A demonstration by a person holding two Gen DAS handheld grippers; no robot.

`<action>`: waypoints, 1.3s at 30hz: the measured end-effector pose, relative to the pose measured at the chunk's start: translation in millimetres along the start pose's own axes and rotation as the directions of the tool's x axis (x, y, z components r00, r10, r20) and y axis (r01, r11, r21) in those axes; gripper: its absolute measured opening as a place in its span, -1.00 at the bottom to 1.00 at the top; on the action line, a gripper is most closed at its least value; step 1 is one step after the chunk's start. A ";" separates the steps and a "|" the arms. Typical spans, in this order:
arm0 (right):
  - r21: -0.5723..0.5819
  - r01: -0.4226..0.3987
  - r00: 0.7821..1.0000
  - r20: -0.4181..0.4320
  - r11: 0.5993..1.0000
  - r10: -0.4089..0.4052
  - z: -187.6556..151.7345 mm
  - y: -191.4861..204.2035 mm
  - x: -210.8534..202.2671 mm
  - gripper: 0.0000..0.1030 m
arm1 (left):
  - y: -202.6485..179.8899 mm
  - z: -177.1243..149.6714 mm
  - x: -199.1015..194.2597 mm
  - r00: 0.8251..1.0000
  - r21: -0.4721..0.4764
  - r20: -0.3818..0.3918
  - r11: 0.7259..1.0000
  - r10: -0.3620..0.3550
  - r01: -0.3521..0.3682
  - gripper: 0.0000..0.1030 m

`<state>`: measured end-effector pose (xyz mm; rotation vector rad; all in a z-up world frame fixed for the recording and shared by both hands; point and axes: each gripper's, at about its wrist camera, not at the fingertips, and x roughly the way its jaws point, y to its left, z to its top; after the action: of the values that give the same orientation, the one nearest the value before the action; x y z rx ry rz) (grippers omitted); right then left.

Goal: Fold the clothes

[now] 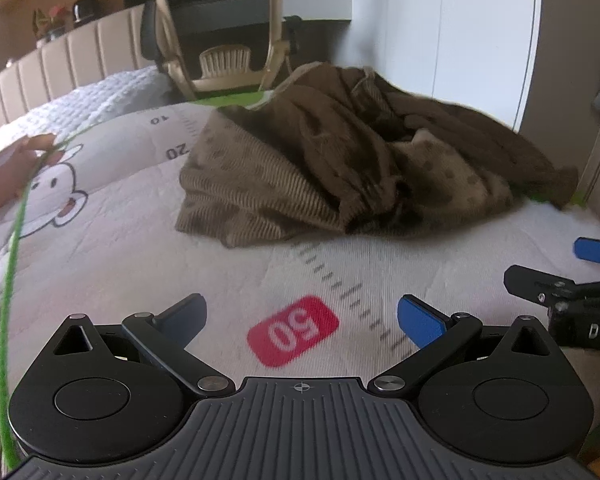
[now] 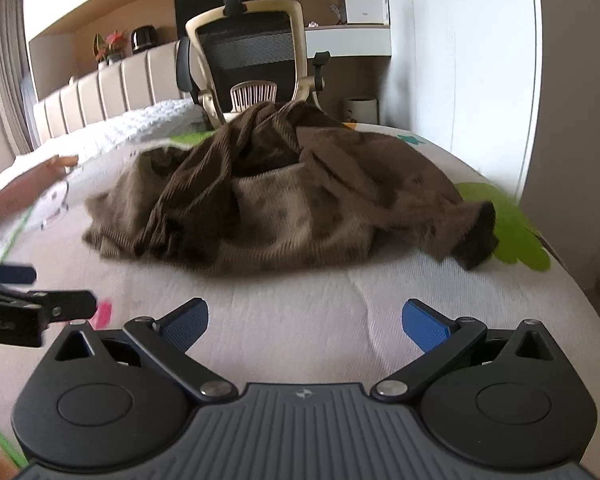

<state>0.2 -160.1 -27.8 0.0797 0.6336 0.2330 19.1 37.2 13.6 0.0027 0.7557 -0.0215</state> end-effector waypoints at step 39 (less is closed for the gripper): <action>0.142 -0.253 0.953 -0.132 0.957 0.271 165.4 -38.7 256.1 0.54 | 106.2 111.9 151.4 0.961 -0.173 -0.103 0.956 -0.257 0.237 1.00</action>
<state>305.9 -136.8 -48.2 0.2691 0.7876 0.4606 208.1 139.4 -9.3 -0.2456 0.8772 -0.2014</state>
